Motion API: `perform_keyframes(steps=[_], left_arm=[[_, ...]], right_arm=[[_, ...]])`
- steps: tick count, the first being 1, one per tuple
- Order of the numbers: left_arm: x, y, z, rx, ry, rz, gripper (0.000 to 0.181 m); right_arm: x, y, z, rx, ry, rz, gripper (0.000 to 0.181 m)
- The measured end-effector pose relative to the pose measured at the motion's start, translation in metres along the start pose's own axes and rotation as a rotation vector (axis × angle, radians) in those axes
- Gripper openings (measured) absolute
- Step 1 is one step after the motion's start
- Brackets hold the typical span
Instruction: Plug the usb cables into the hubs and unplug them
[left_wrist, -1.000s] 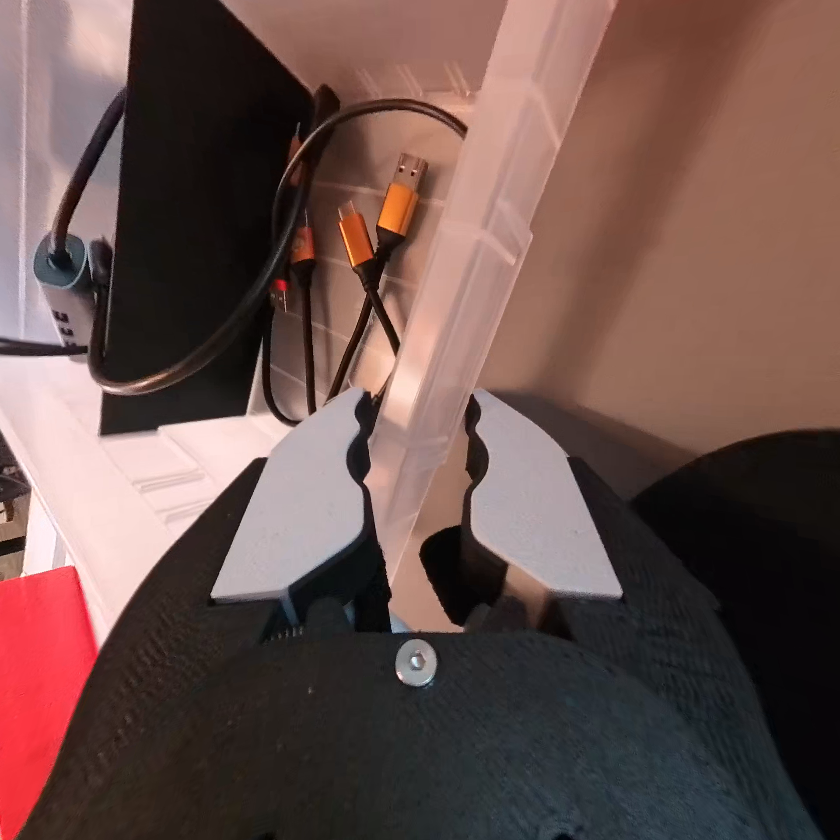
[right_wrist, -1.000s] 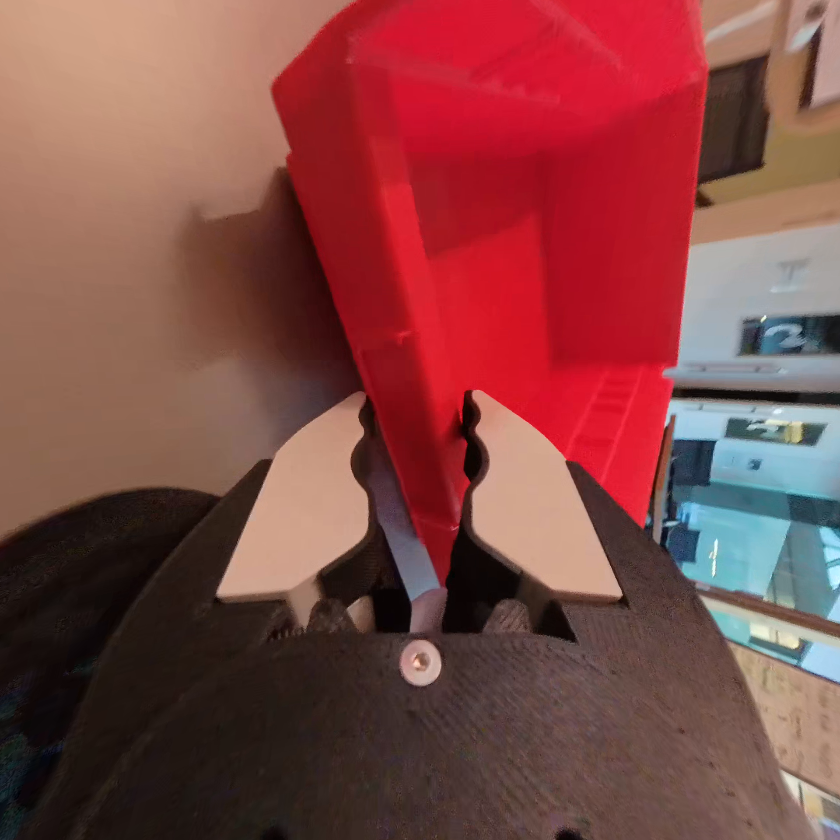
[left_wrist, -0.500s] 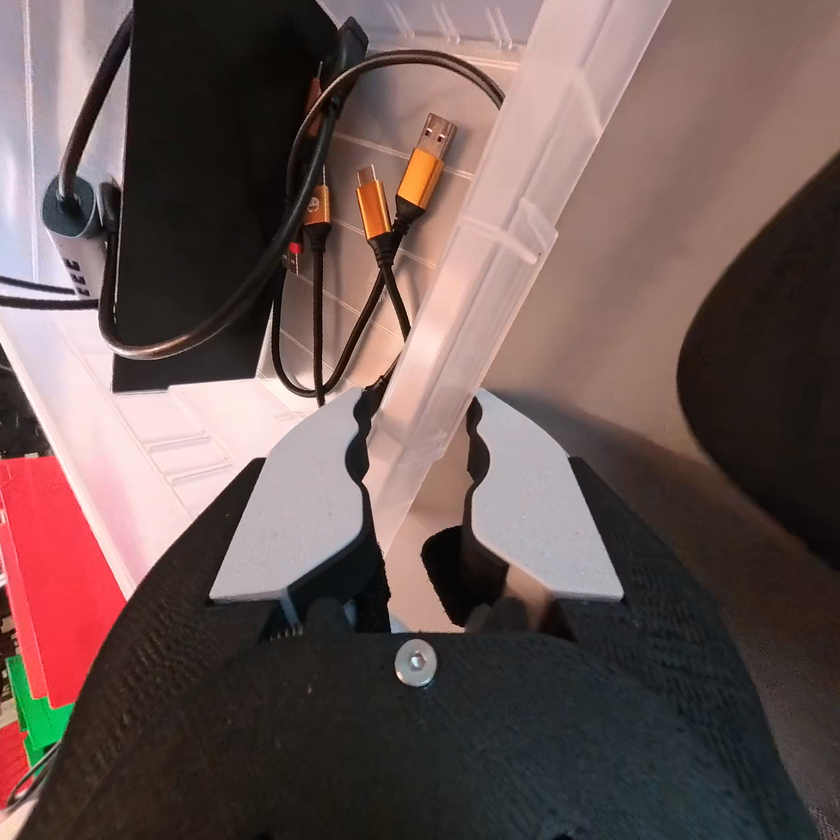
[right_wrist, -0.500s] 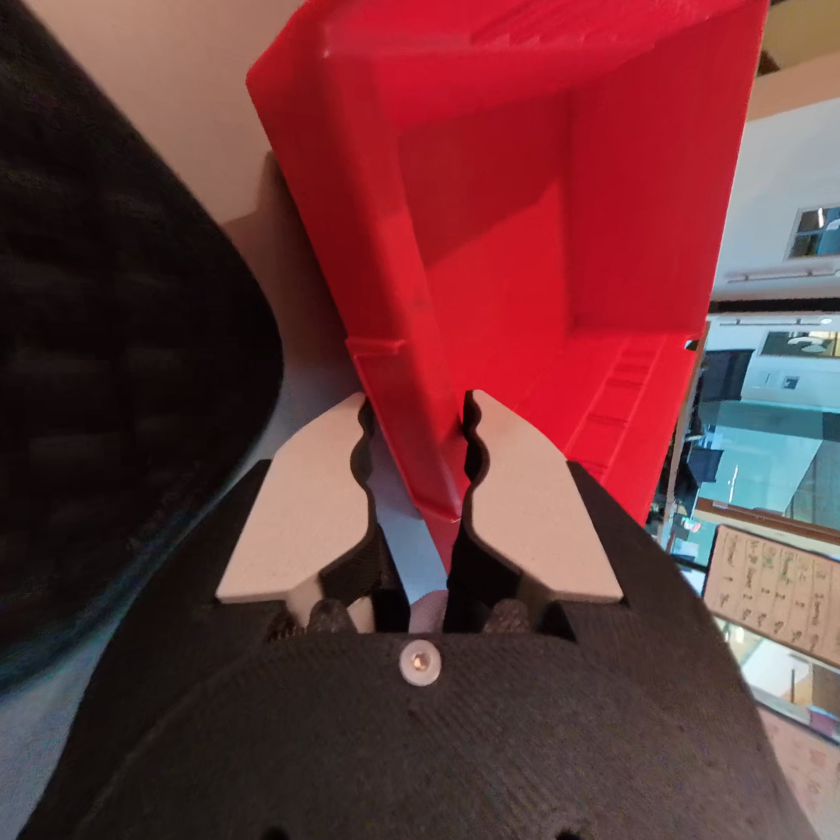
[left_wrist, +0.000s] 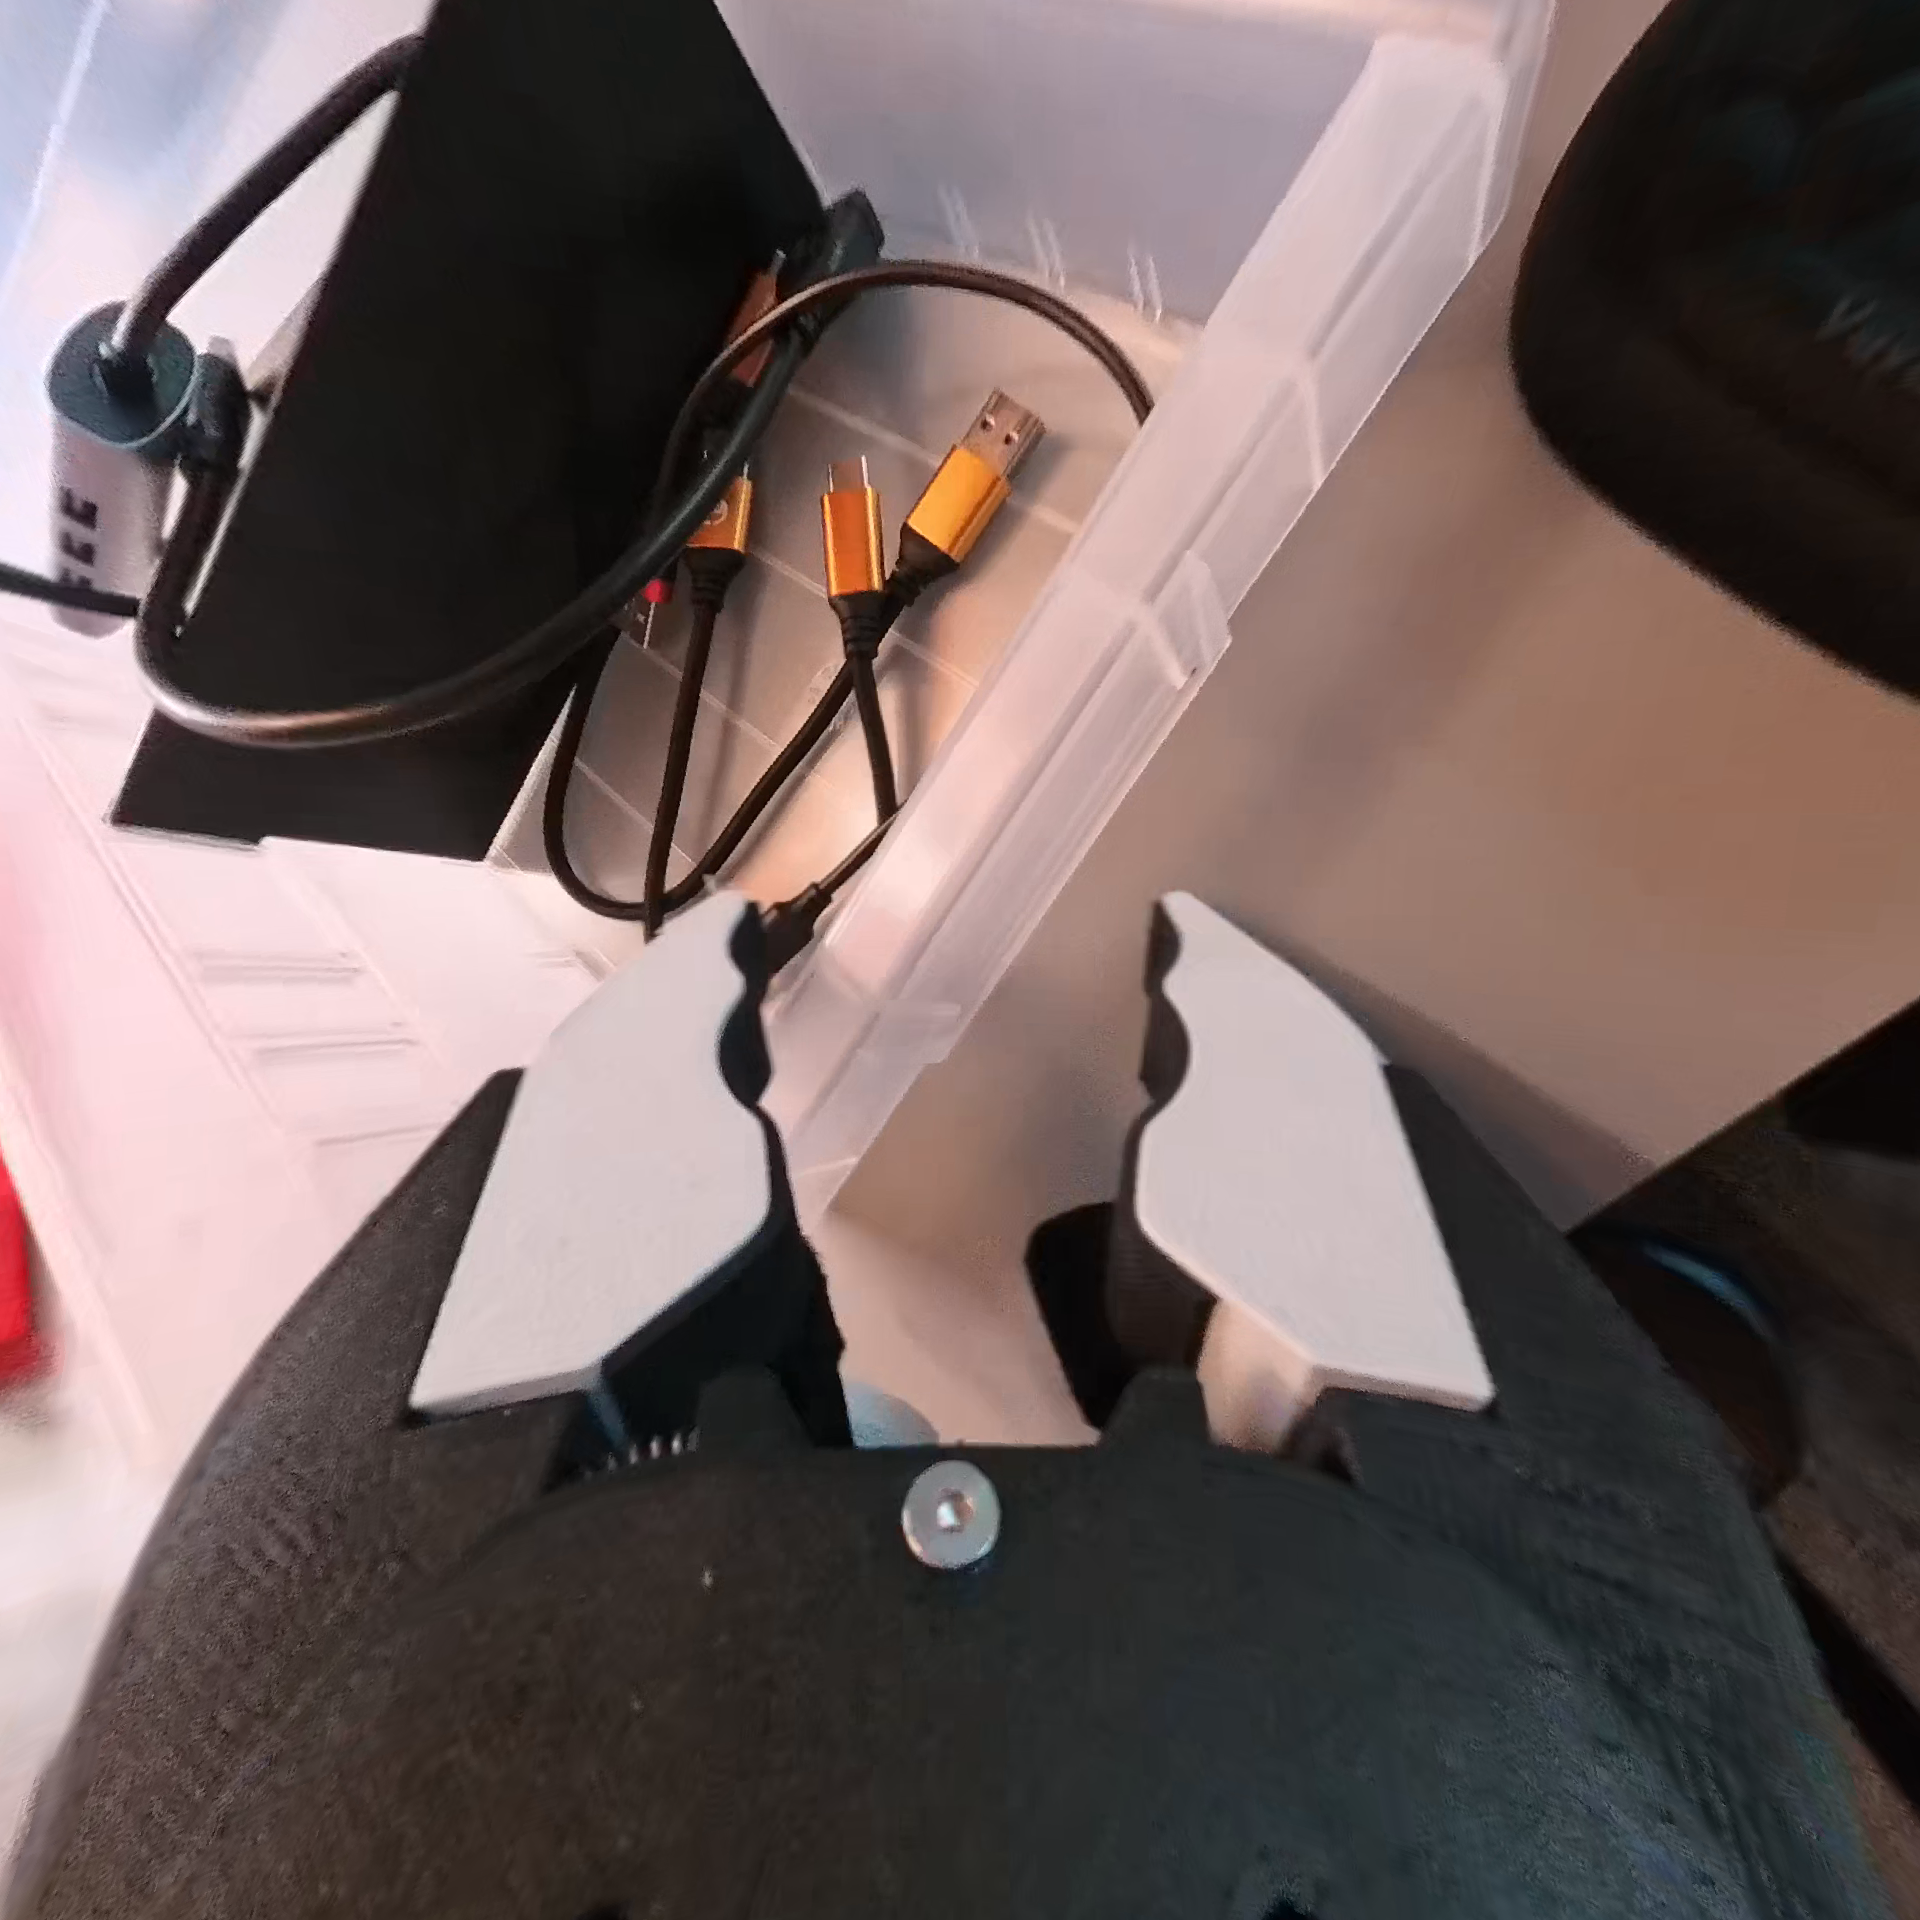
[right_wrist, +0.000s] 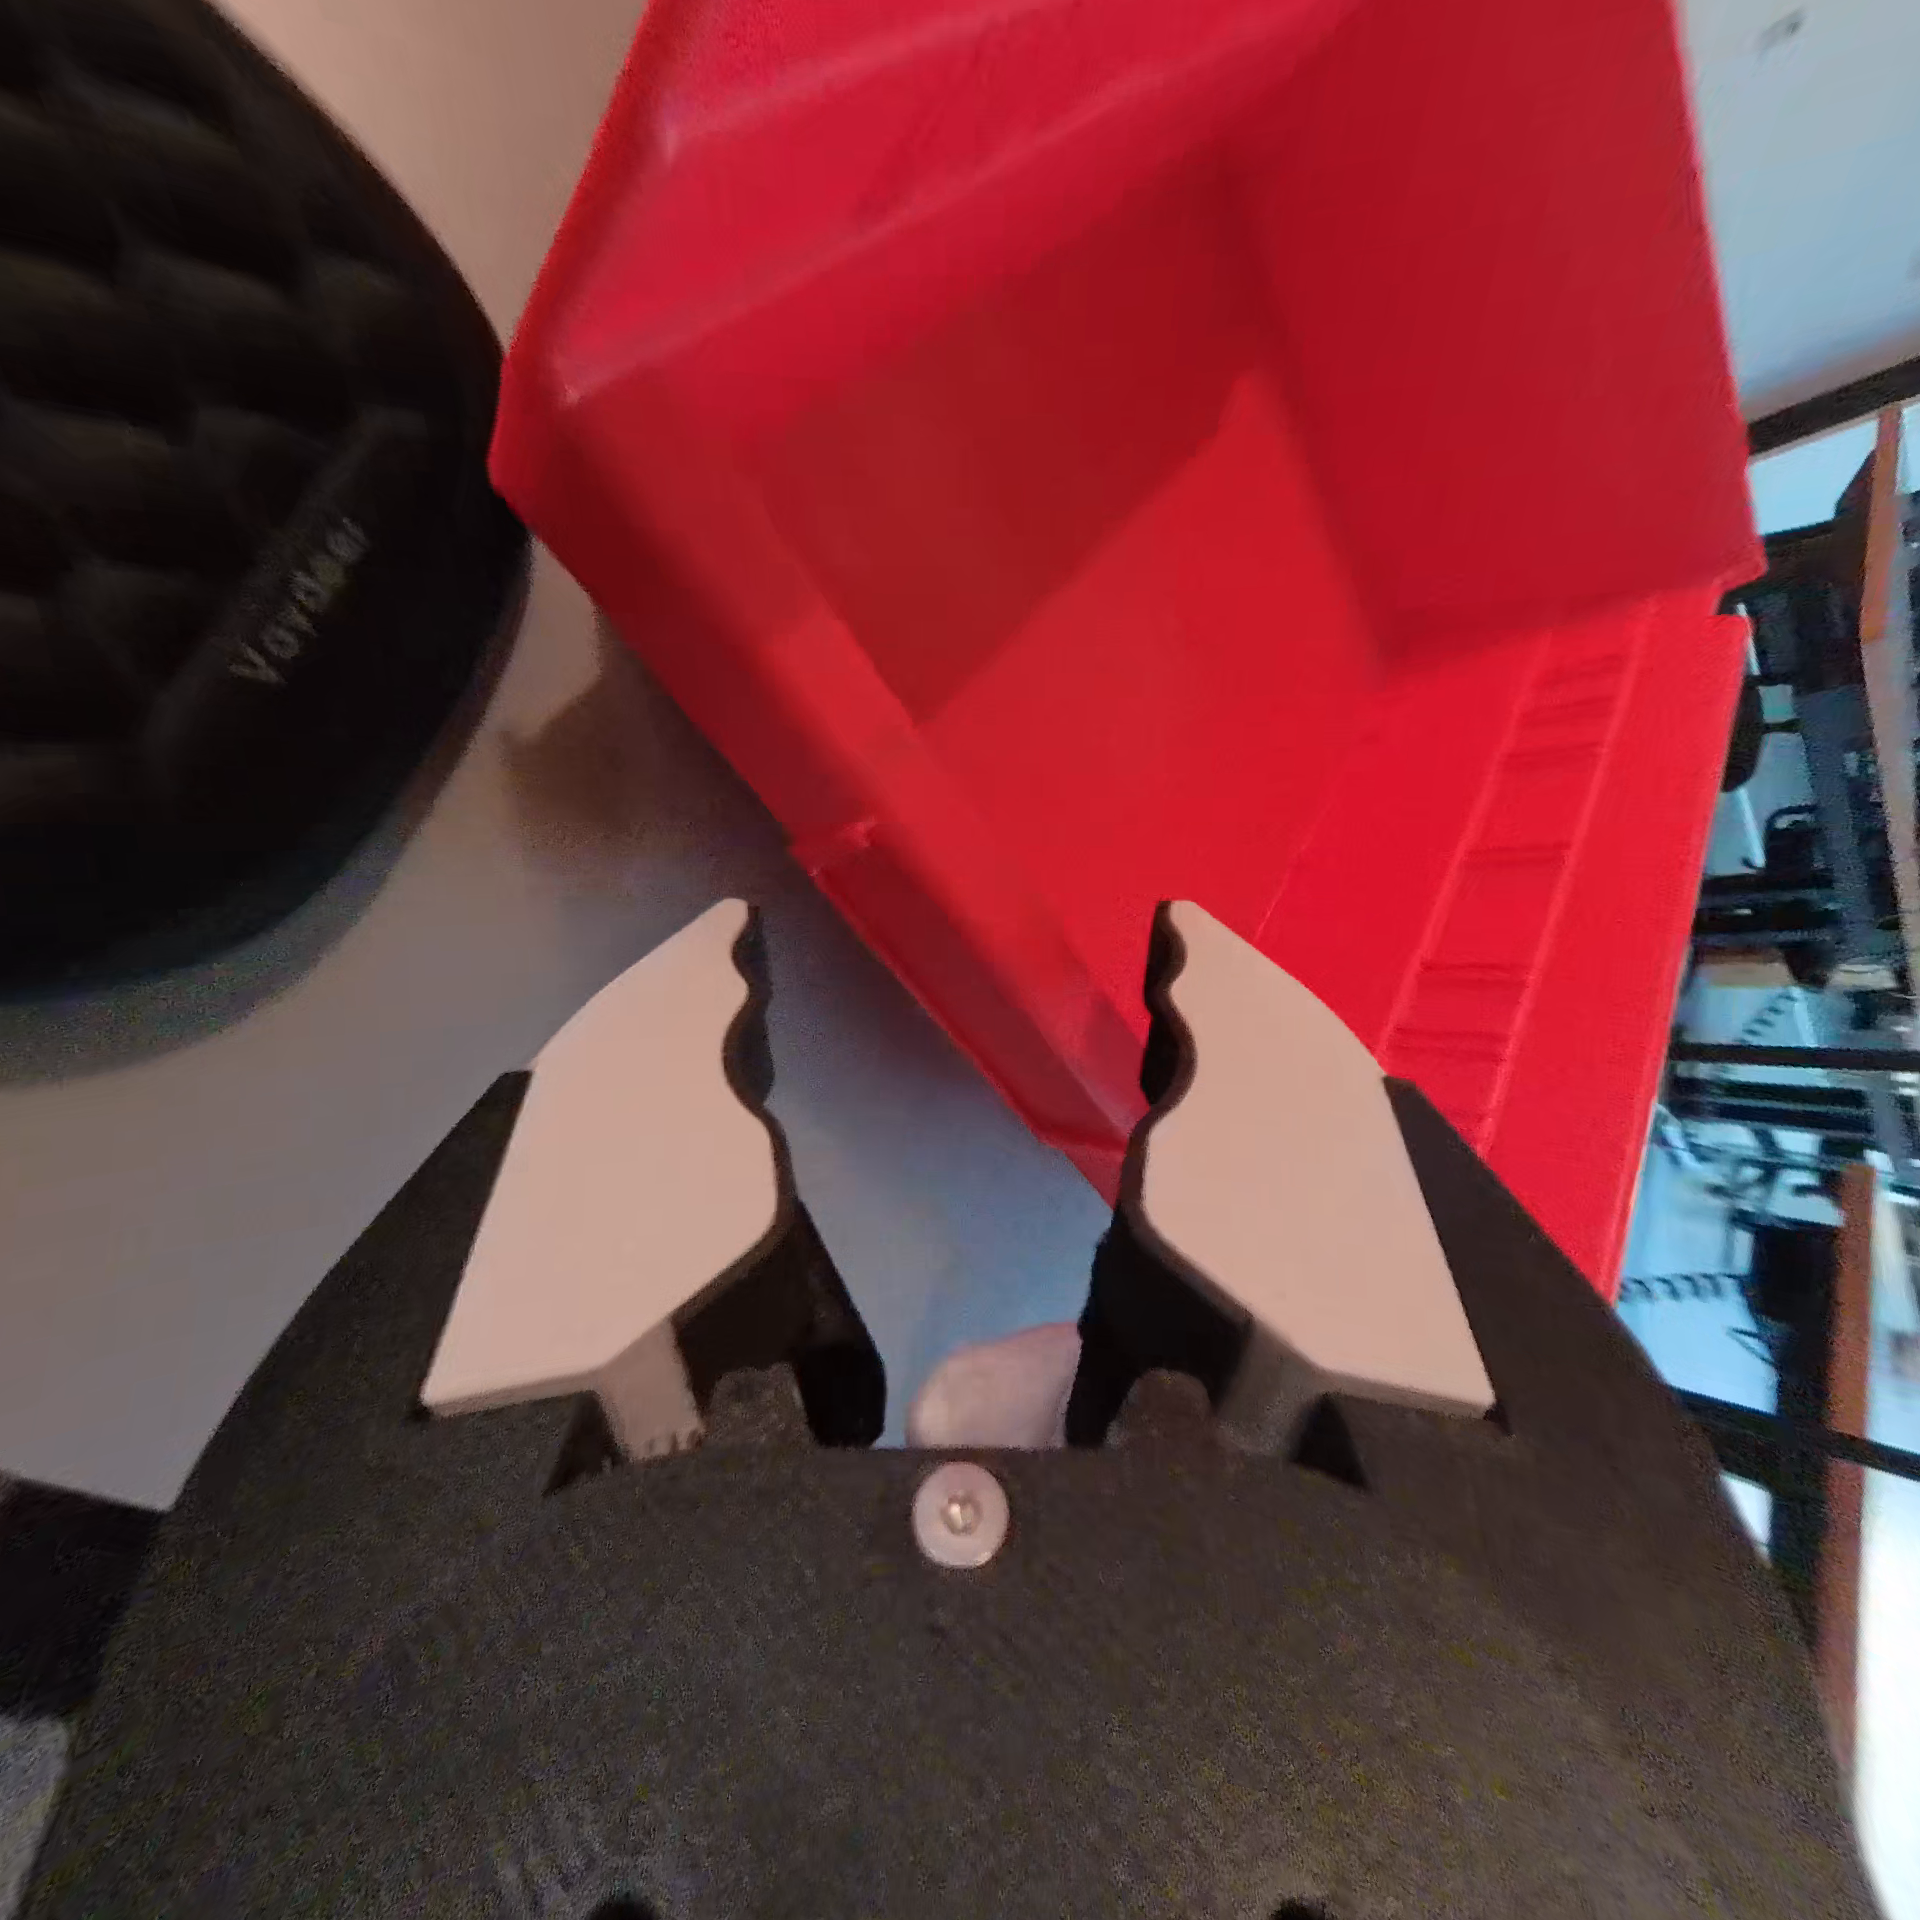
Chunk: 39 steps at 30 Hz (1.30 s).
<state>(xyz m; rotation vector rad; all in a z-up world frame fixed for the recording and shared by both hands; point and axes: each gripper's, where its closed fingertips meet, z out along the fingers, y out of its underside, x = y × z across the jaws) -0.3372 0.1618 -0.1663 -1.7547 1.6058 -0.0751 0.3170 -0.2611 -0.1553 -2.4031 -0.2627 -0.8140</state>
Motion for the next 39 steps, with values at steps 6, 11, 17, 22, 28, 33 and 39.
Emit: perform_keyframes(steps=[6, 11, 17, 22, 28, 33, 39], left_arm=[[-0.005, -0.052, -0.037, 0.305, -0.003, -0.198, 0.111], [-0.042, -0.136, -0.082, 0.687, -0.132, -0.300, 0.136], [-0.089, -0.171, -0.055, 0.511, -0.279, -0.112, 0.069], [-0.138, -0.116, 0.005, -0.132, -0.400, 0.285, 0.074], [-0.158, -0.083, 0.048, -0.272, -0.223, 0.235, 0.057], [-0.169, -0.072, 0.060, -0.373, -0.217, 0.314, 0.042], [-0.167, -0.069, 0.066, -0.428, -0.228, 0.415, 0.022]], right_arm=[[0.012, -0.070, -0.052, 0.406, 0.017, 0.179, 0.082], [-0.014, -0.174, -0.089, 0.888, -0.059, 0.174, 0.101], [-0.062, -0.282, -0.101, 1.222, -0.331, 0.181, 0.104], [-0.080, -0.328, -0.071, 1.323, -0.412, 0.246, 0.099], [-0.087, -0.320, -0.052, 1.330, -0.497, 0.330, 0.097], [-0.079, -0.315, -0.052, 1.354, -0.507, 0.408, 0.095], [-0.089, -0.315, -0.049, 1.321, -0.503, 0.345, 0.095]])
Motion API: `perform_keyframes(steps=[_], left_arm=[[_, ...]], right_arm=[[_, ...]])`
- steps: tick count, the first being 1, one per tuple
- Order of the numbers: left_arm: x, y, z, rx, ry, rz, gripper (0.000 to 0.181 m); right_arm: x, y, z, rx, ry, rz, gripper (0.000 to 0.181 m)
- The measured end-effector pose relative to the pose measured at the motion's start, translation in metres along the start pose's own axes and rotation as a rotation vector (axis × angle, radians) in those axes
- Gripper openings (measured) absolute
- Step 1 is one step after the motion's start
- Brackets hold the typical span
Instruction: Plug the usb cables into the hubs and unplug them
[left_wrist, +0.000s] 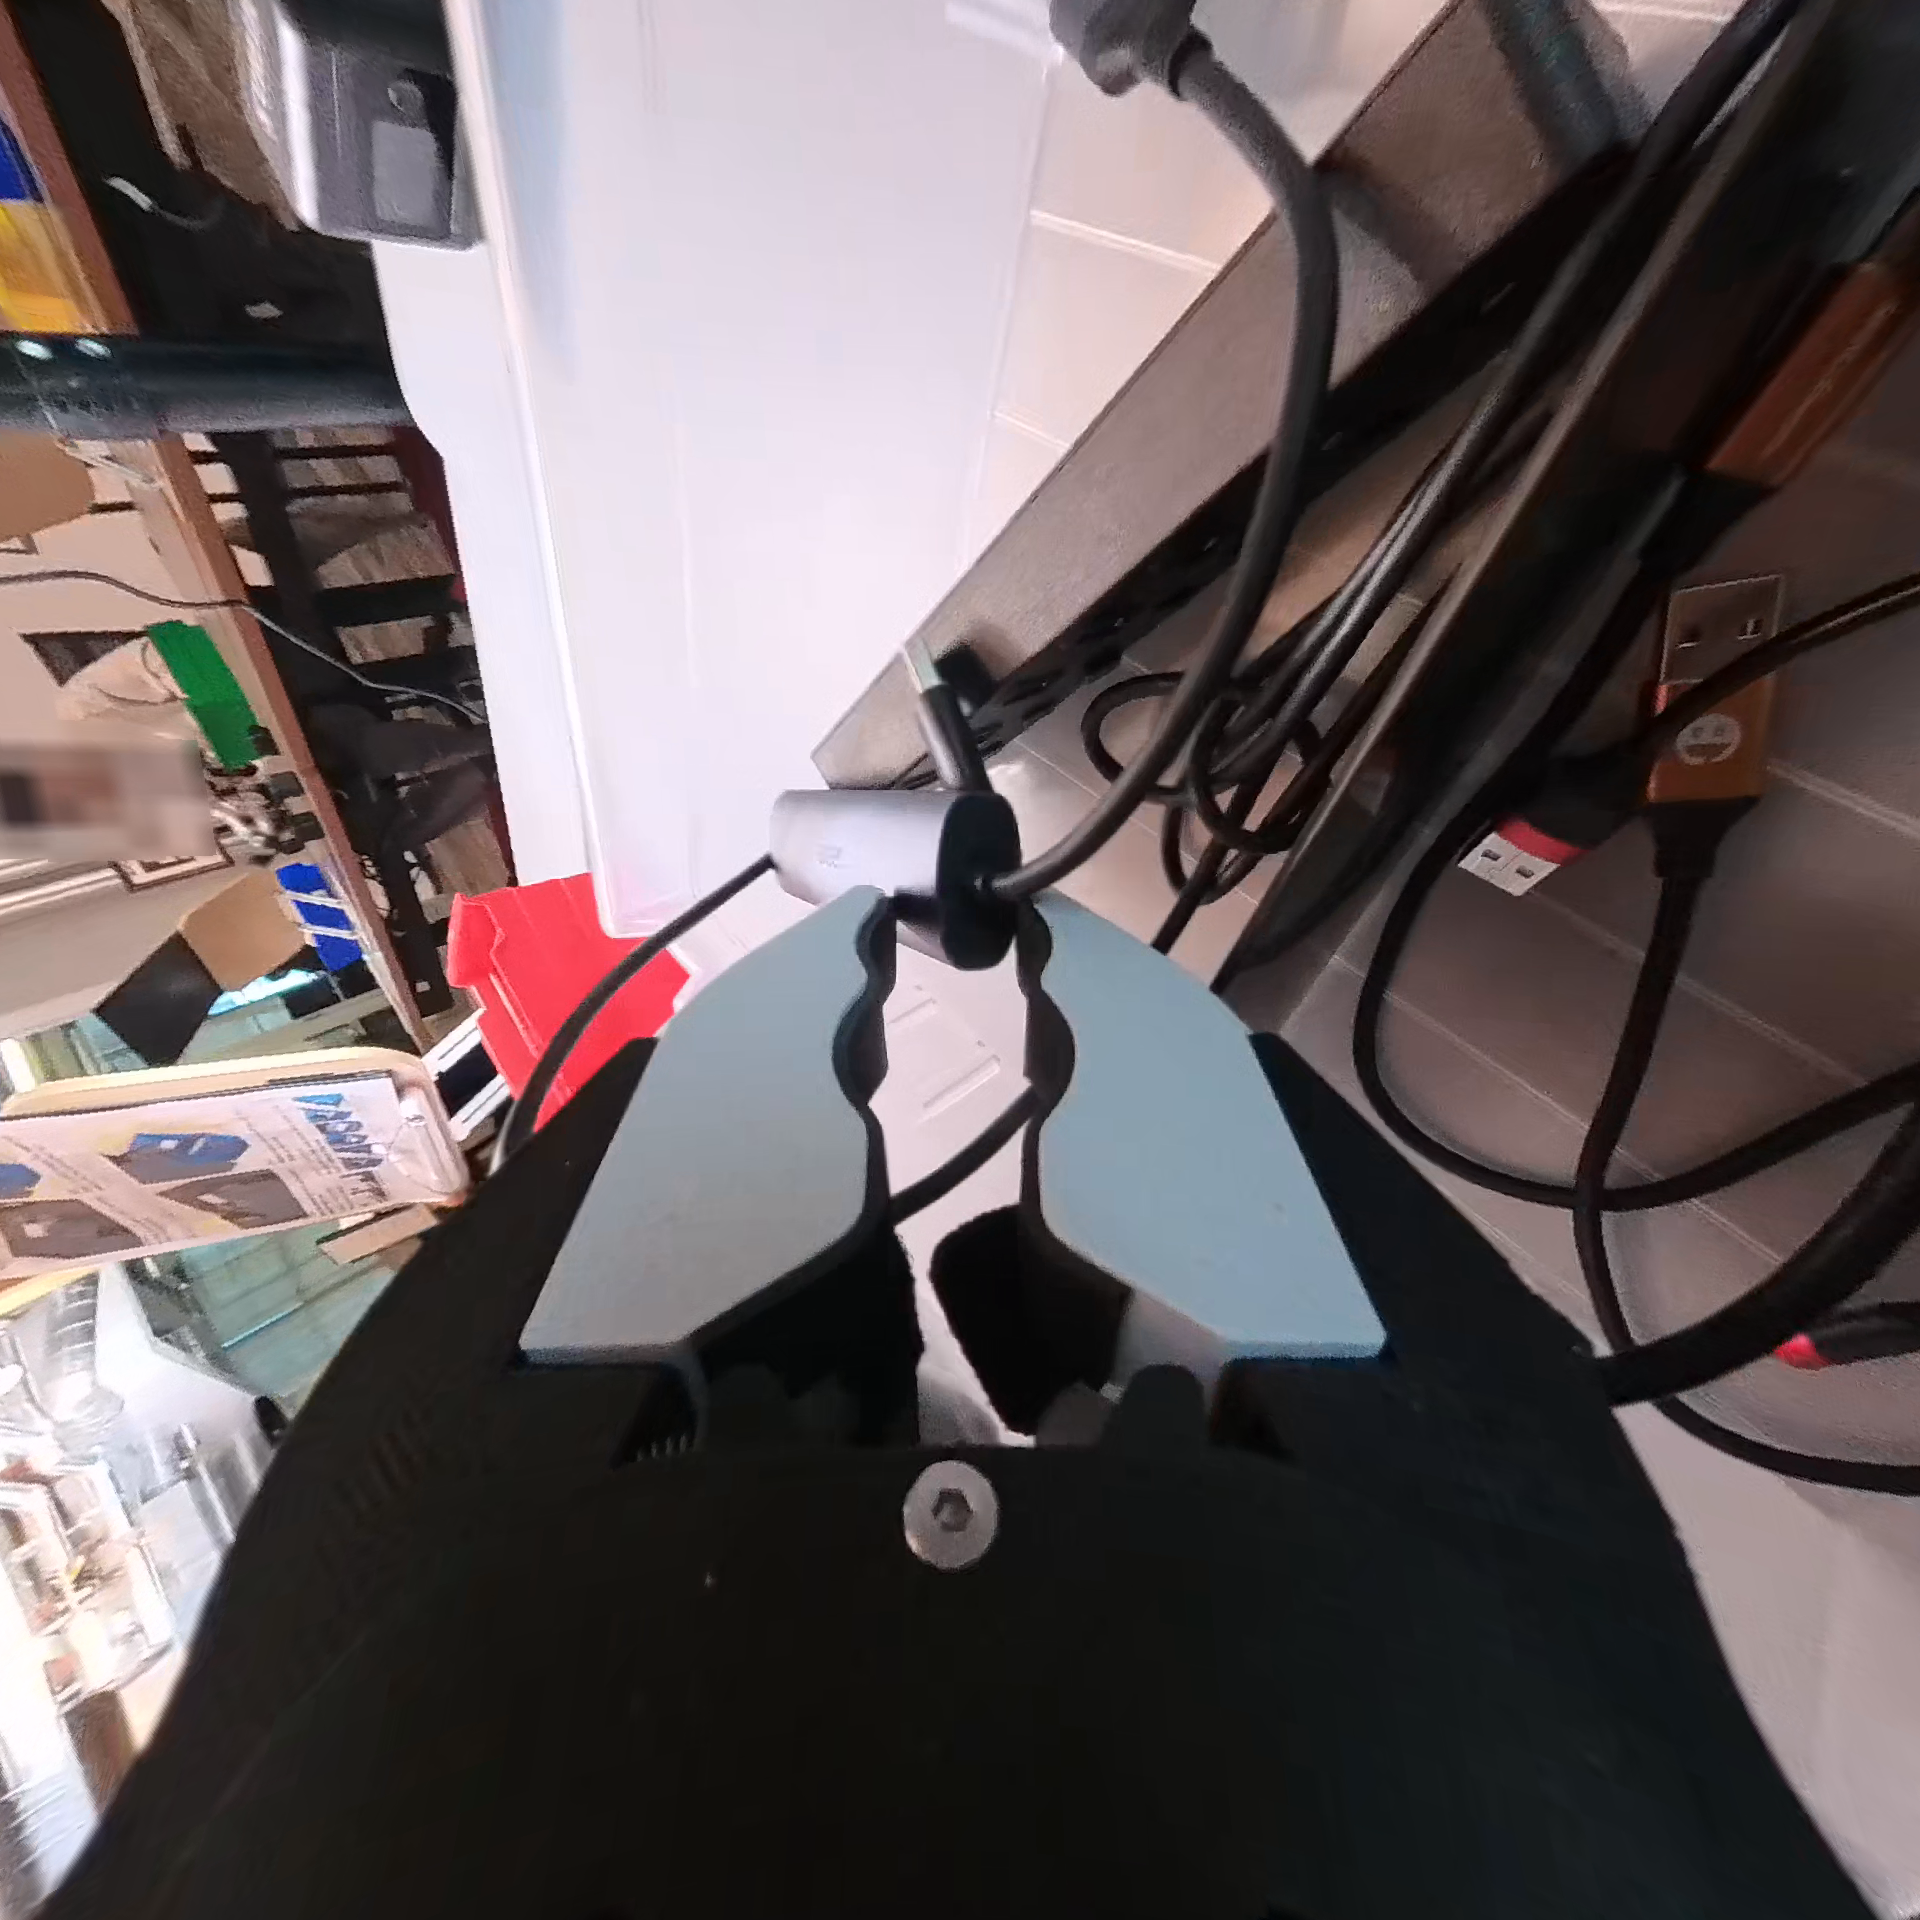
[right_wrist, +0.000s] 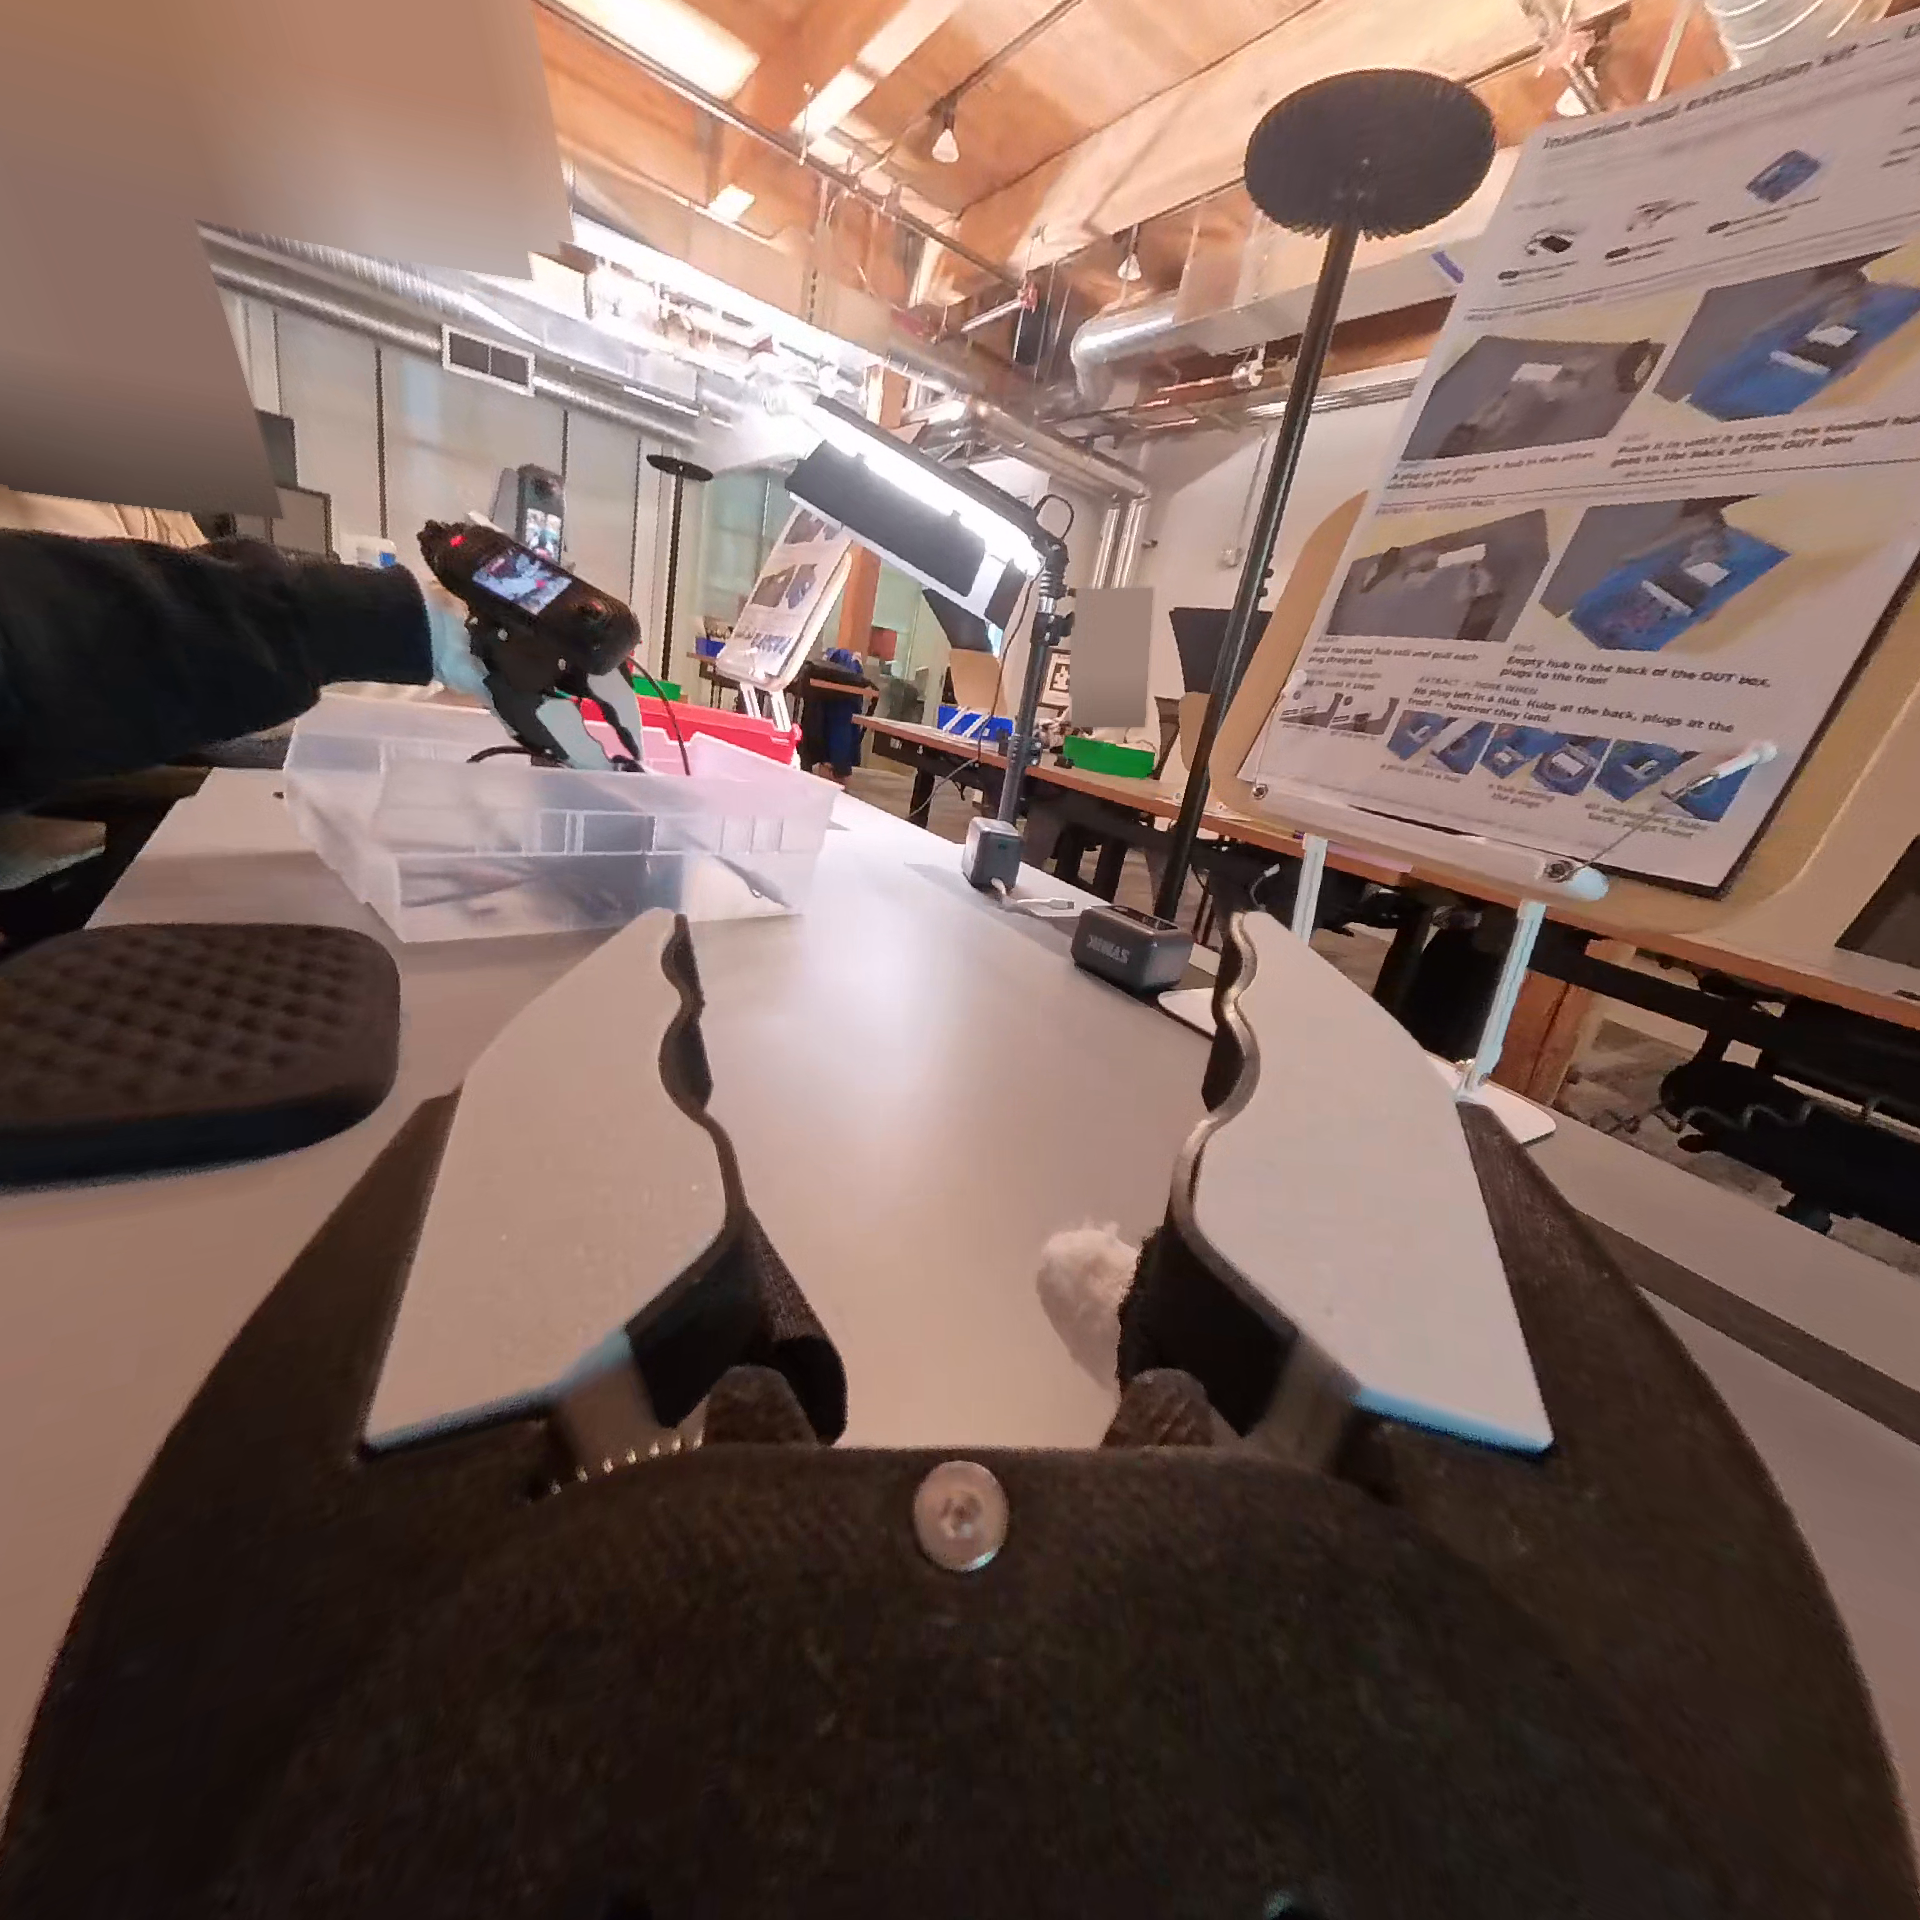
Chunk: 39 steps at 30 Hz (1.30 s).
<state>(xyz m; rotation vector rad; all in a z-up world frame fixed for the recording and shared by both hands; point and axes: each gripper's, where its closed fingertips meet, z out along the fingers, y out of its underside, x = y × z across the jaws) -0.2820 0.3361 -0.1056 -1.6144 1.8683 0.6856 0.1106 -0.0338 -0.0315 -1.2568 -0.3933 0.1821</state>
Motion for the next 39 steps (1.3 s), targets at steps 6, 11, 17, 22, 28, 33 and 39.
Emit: perform_keyframes(steps=[6, 11, 17, 22, 28, 33, 39], left_arm=[[-0.038, -0.021, -0.041, 0.249, -0.185, -0.199, 0.016], [-0.074, -0.050, -0.111, 0.583, -0.313, -0.463, 0.016], [-0.079, -0.125, -0.223, 1.219, -0.152, -0.729, 0.015], [-0.035, -0.212, -0.279, 1.548, 0.316, -0.725, 0.015], [0.045, -0.310, -0.302, 1.579, 0.712, -0.511, 0.015], [0.084, -0.351, -0.307, 1.568, 0.885, -0.432, 0.014], [0.095, -0.361, -0.308, 1.773, 1.065, -0.485, 0.026]], right_arm=[[0.001, -0.001, -0.001, 0.002, 0.006, -0.004, 0.093], [-0.003, 0.003, 0.002, -0.023, -0.008, -0.023, 0.092], [-0.009, 0.006, 0.009, -0.049, -0.042, -0.030, 0.086], [-0.025, -0.008, 0.029, -0.026, -0.127, 0.020, 0.077], [-0.052, -0.039, 0.073, -0.014, -0.314, 0.056, 0.065], [-0.055, -0.041, 0.091, 0.019, -0.478, 0.172, 0.051], [-0.050, -0.039, 0.075, 0.194, -0.501, 0.346, 0.020]])
